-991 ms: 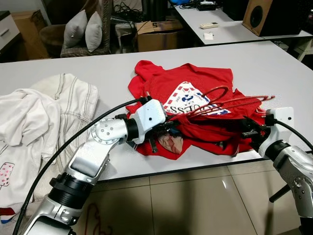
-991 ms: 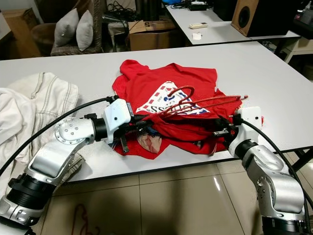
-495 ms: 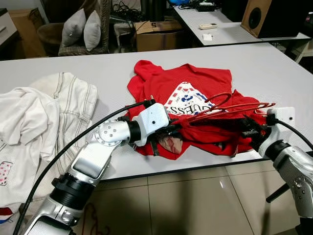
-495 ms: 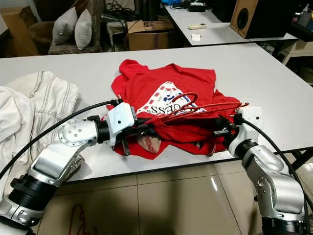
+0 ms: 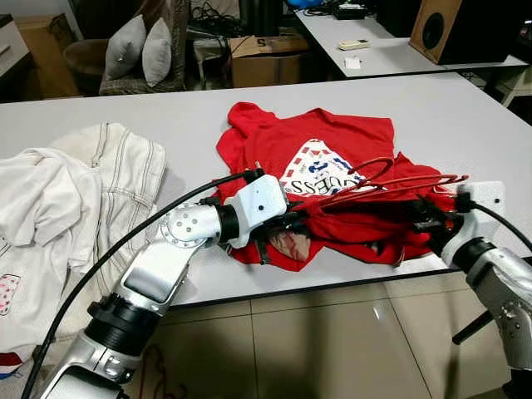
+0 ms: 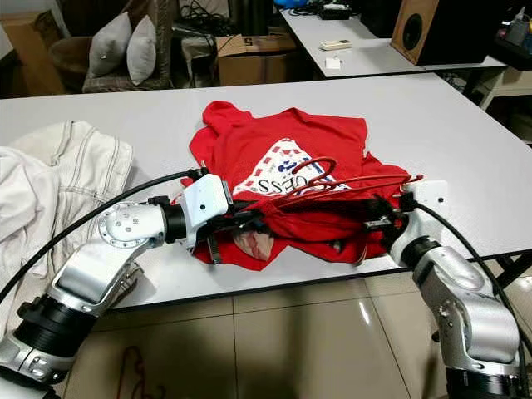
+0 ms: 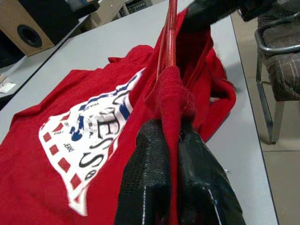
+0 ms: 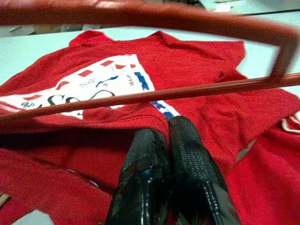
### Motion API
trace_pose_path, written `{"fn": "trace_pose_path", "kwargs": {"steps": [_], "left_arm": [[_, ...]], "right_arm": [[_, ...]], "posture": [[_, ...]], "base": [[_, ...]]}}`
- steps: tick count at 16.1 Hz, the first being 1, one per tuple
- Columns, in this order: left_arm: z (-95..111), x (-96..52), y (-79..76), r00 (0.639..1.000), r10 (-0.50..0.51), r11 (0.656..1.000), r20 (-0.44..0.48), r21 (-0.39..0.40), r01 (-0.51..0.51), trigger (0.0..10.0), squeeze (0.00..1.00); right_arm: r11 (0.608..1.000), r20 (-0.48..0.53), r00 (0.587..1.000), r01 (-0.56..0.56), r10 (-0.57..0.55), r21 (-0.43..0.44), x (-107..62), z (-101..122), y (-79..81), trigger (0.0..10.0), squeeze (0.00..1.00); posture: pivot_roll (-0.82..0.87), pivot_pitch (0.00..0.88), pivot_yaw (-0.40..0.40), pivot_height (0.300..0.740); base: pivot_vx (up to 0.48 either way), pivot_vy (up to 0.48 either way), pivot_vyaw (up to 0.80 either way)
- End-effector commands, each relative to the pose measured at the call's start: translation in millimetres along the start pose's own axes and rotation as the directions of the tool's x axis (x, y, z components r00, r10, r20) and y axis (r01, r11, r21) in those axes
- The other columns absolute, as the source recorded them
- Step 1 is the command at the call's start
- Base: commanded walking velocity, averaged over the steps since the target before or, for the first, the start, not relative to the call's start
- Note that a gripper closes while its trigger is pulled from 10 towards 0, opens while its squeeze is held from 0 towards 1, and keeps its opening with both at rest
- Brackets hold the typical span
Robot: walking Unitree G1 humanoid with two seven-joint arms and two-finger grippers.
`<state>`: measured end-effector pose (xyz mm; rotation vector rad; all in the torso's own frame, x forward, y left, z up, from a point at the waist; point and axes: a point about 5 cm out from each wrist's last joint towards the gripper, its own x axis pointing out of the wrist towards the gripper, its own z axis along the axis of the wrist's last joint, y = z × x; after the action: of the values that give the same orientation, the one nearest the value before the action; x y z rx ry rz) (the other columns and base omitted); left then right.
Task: Hang hanger
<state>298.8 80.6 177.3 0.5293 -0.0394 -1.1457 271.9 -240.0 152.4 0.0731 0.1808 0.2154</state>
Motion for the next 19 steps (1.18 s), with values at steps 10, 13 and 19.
{"fn": "trace_pose_path", "kwargs": {"steps": [10, 13, 19], "left_arm": [[1.9, 4.7, 2.5, 1.0, -0.03, 0.999, -0.01, 0.044, 0.03, 0.0, 0.0], [3.5, 6.2, 5.9, 1.0, -0.023, 0.998, -0.01, 0.052, 0.024, 0.0, 0.0], [-4.4, -7.0, 22.5, 0.999, -0.016, 0.996, -0.05, 0.09, 0.02, 0.0, 0.0]], "right_arm": [[0.999, 0.033, 0.998, 0.044, -0.044, 0.019, -5.0, 4.3, -6.8, 0.0, 0.0], [0.998, 0.045, 0.998, 0.053, -0.055, 0.025, -3.4, 9.1, -10.6, 0.0, 0.0], [0.99, 0.114, 0.987, 0.105, -0.116, 0.095, -9.1, 25.6, -32.0, 0.0, 0.0]], "posture": [[-0.12, 0.0, 0.038, 0.74], [-0.12, 0.0, 0.049, 0.74], [-0.12, 0.0, 0.111, 0.74]], "base": [[0.0, 0.0, 0.0], [0.0, 0.0, 0.0], [0.0, 0.0, 0.0]]}}
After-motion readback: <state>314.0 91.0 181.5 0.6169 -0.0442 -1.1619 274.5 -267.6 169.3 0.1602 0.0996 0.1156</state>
